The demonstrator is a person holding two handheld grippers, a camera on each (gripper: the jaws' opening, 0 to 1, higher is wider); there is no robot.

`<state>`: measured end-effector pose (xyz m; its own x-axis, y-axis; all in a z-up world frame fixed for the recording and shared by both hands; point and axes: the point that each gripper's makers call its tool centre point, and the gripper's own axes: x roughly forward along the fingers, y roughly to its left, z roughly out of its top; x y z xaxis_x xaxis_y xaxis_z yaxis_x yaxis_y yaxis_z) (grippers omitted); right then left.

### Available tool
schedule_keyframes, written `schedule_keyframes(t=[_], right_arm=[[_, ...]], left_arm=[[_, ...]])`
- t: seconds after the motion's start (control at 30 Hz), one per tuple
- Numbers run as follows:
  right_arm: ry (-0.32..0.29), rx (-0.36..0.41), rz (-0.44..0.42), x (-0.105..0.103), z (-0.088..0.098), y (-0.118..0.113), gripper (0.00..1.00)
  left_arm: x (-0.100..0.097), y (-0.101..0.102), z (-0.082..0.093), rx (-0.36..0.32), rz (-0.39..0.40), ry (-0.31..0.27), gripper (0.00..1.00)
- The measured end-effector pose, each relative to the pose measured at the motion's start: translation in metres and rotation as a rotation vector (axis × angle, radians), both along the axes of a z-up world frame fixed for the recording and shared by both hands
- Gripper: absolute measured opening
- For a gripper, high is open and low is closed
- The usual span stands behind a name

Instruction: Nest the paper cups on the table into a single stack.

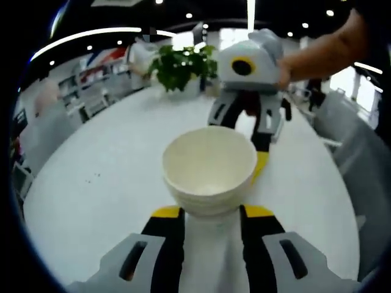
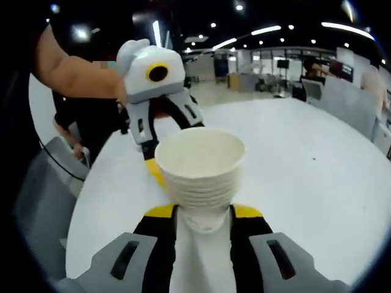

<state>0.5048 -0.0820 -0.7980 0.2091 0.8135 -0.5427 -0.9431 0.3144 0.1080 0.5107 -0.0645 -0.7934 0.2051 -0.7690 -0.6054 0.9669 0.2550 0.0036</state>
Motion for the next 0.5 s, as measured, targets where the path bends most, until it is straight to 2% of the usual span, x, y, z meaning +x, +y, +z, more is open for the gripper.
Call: schedule_keyframes(t=[0.17,0.4,0.5], right_arm=[[0.004,-0.005,-0.011,0.022,-0.001,-0.003,0.31],[0.006,-0.014,-0.042,0.04,-0.007,-0.011,0.3],[0.01,-0.008,-0.049,0.04,-0.006,-0.012,0.3]], left_arm=[[0.023,-0.003,-0.003,0.007,-0.005,0.003,0.35],[0.041,-0.008,-0.007,-0.003,0.004,0.007,0.34],[0.041,-0.009,-0.007,-0.01,0.004,0.008,0.34]])
